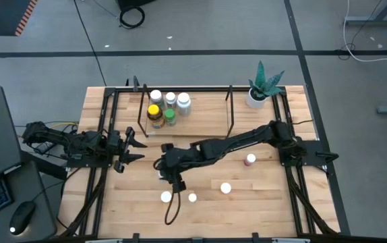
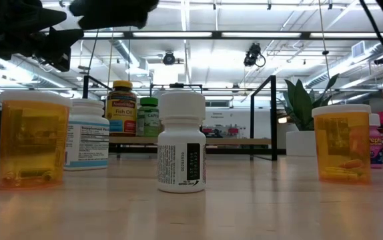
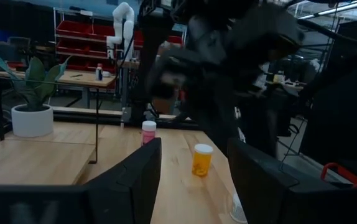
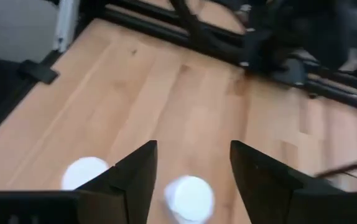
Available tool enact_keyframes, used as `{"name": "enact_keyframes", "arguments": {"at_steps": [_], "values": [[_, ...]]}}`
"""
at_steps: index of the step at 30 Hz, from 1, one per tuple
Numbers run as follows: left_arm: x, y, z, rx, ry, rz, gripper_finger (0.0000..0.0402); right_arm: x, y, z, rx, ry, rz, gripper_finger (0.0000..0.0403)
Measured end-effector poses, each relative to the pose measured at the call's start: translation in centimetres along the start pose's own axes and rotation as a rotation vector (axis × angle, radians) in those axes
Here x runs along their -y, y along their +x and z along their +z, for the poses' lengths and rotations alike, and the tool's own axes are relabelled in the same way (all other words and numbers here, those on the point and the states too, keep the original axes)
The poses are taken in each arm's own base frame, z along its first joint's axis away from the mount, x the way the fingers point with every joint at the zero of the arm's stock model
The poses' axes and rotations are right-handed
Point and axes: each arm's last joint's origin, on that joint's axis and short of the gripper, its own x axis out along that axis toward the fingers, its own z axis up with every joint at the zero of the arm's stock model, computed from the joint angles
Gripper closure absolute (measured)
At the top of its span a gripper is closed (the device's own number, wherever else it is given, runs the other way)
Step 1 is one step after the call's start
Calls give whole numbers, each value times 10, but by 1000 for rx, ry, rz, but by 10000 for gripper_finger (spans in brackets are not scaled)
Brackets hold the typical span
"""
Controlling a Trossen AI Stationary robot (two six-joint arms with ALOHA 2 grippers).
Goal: Pick and place medicine bottles onto shelf by color
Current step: Put the blue pill bottle on the shelf aligned with the other red pill bottles
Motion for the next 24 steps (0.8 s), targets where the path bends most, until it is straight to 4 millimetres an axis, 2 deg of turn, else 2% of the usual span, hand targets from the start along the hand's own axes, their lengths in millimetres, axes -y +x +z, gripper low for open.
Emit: {"name": "enact_keyframes", "arguments": {"at_steps": [6, 15, 24], "values": [[0, 0, 0, -1, 0, 0, 203, 6, 25, -1, -59, -11, 50, 156], [0, 0, 0, 0, 0, 0, 208, 14, 61, -28, -165, -46, 90, 138], [0, 0, 0, 0, 0, 0, 207, 19, 61, -34, -185, -41, 137, 138]]}}
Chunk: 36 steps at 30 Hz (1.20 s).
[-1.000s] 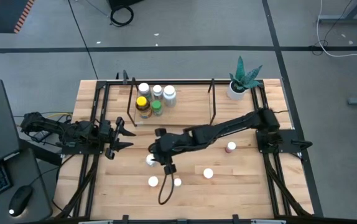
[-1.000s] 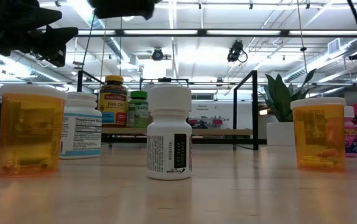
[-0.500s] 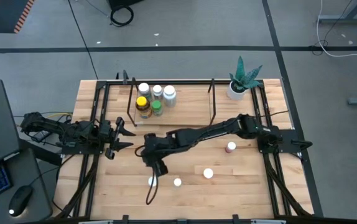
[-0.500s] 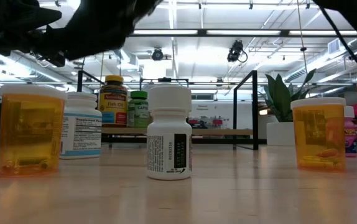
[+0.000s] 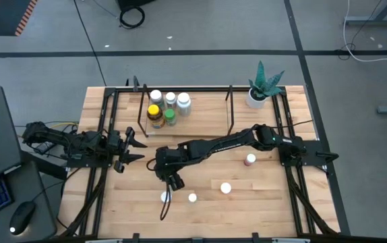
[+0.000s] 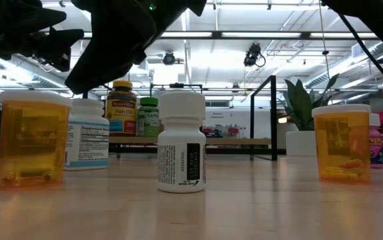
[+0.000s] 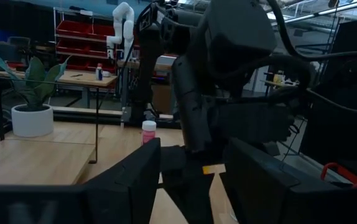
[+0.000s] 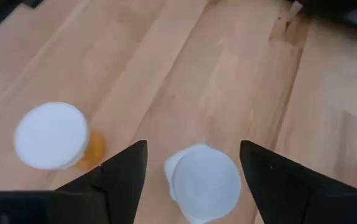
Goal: Pick and place medicine bottles onto shelf by color
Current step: Put the blue pill bottle on the shelf aligned with the other red pill bottles
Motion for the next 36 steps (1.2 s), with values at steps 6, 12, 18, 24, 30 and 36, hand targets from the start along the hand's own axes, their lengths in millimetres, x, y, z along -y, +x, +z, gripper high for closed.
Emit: {"name": "enact_keyframes", "arguments": {"at_steps": [6, 12, 18, 24, 30, 36], "values": [[0, 0, 0, 0, 0, 0, 211, -1, 6, -6, 0, -10, 6, 137], [0, 0, 0, 0, 0, 0, 204, 1, 5, -6, -2, -15, 3, 137], [0, 0, 0, 0, 0, 0, 206, 7, 9, -10, 6, -8, -17, 137], [0, 0, 0, 0, 0, 0, 206, 12, 9, -12, 13, 0, -20, 131], [0, 0, 0, 0, 0, 0, 203, 12, 11, -15, 8, -27, -11, 129], [0, 0, 0, 0, 0, -1, 209, 9, 21, -27, -7, -24, 10, 140]]}}
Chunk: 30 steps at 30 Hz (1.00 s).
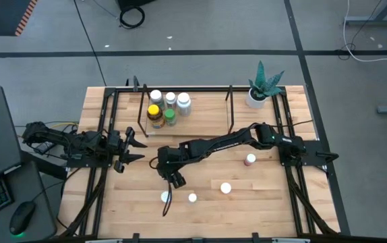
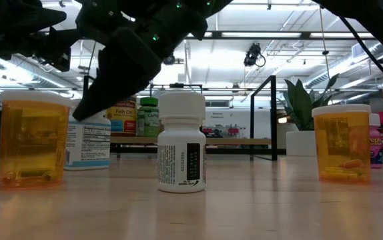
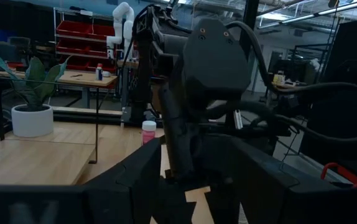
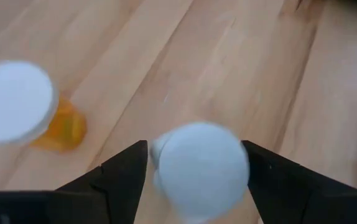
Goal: Pick and place medicine bottles onto shelf by color
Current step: Put the blue pill bottle on the shelf aligned with the other red pill bottles
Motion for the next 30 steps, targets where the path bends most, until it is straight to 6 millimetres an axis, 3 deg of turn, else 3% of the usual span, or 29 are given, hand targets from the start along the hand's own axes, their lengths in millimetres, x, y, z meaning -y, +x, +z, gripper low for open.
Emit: {"name": "enact_keyframes", "arguments": {"at_steps": [12, 18, 21, 26, 30], "values": [[0, 0, 0, 0, 0, 0, 208, 5, 1, -2, 13, 8, -8, 205], [0, 0, 0, 0, 0, 0, 209, 11, -1, -4, 11, 25, -23, 201], [0, 0, 0, 0, 0, 0, 205, 14, -12, -1, 4, 40, -30, 199], [0, 0, 0, 0, 0, 0, 204, 17, -51, 10, -28, 67, -103, 201], [0, 0, 0, 0, 0, 0, 209, 20, -76, 6, -52, 110, -154, 201]]}}
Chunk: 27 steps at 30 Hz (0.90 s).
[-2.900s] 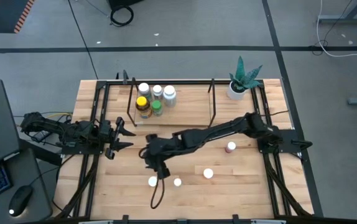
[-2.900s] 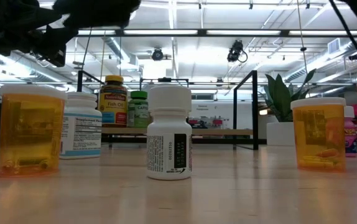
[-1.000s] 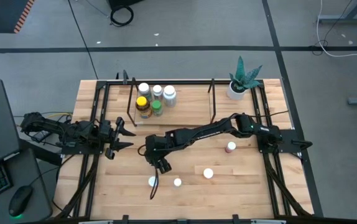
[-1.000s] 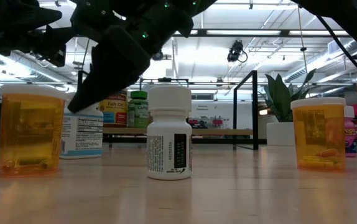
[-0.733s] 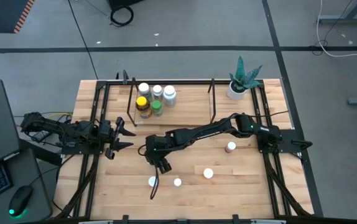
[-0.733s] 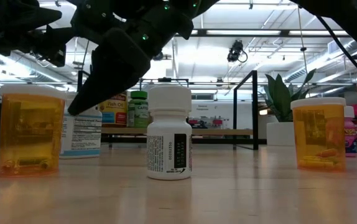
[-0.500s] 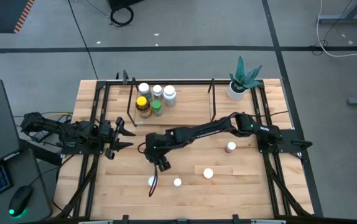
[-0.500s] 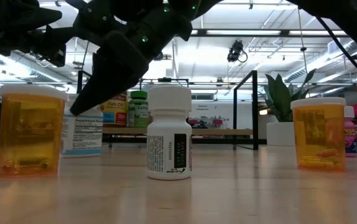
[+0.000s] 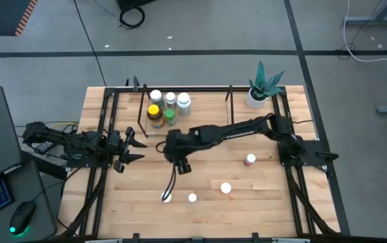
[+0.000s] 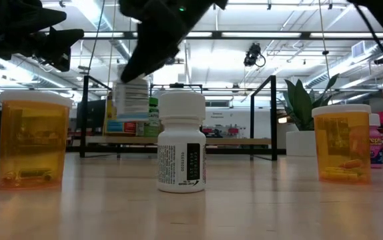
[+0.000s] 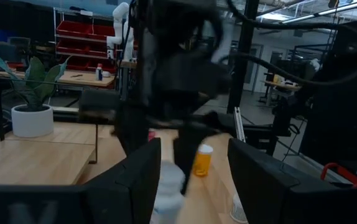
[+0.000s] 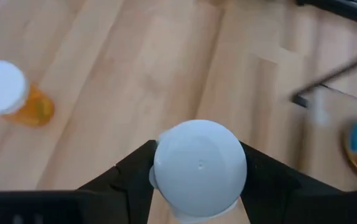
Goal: Pick and place medicine bottles onto shelf by color
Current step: Put the blue pill bottle on the shelf aligned with the other red pill bottles
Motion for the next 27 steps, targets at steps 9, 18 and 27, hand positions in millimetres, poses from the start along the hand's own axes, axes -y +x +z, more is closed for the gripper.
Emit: {"name": "enact_keyframes", "arguments": {"at_steps": [9, 18, 27], "values": [[0, 0, 0, -1, 0, 0, 203, 25, -34, -52, 84, 143, -223, 200], [0, 0, 0, 0, 0, 0, 207, 71, -48, -87, 111, 310, -350, 199], [0, 0, 0, 2, 0, 0, 208, 87, -31, -98, 109, 374, -320, 199]]}}
